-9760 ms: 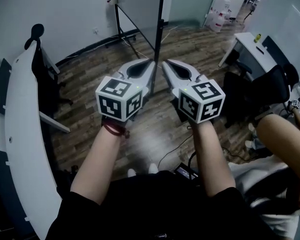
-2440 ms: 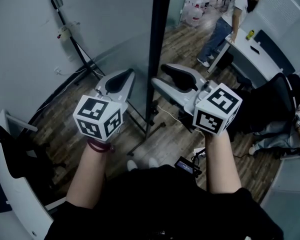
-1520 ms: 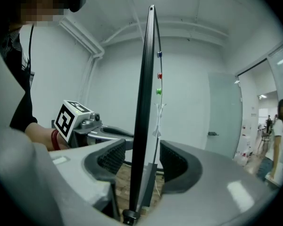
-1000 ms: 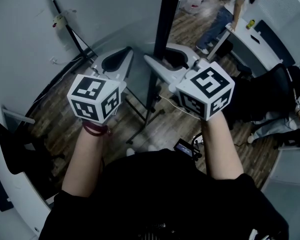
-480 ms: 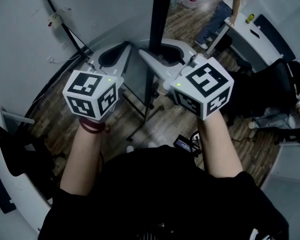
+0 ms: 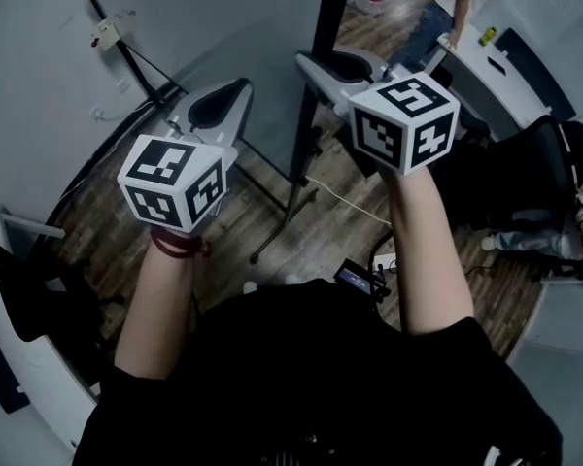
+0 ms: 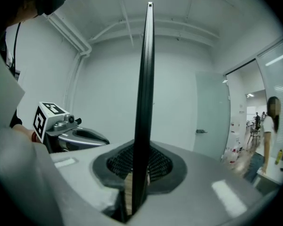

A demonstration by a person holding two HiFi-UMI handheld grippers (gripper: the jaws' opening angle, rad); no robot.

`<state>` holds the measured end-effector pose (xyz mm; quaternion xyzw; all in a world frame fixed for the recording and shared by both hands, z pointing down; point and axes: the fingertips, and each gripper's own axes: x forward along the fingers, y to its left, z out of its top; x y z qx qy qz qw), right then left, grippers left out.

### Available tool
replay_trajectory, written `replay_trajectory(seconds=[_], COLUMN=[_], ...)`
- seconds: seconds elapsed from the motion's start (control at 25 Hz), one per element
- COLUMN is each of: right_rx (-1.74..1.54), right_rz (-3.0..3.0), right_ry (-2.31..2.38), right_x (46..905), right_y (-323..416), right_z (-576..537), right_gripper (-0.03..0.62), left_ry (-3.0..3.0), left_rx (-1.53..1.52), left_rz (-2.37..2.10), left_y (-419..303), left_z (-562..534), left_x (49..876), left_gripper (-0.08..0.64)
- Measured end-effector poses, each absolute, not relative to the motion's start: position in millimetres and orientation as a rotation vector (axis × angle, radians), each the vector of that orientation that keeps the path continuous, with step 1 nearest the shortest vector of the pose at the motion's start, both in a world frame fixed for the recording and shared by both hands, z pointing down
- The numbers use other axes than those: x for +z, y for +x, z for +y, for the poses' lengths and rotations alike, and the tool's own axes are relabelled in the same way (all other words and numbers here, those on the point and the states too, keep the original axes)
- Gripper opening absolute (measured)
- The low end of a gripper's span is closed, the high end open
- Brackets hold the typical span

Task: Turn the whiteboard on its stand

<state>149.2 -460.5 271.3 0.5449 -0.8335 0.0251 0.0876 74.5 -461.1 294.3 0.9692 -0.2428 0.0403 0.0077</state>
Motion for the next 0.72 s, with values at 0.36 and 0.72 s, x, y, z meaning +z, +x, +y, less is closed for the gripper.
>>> replay_trajectory(seconds=[0.36, 0.72], right_rx=[0.107, 0.101], right_rz=[-2.462, -2.499], right_ry=[1.657, 1.643], right_x=[273, 273], right_y=[168, 163], right_z=[-479, -467], right_gripper=[0.060, 0.060], left_ry=[3.016, 3.000], left_rx=[0.104, 0.127], left_rz=[-0.780, -0.791], left_y=[73, 82], left_z=[-464, -455], left_x=[292, 297], left_gripper=[0.002, 0.002])
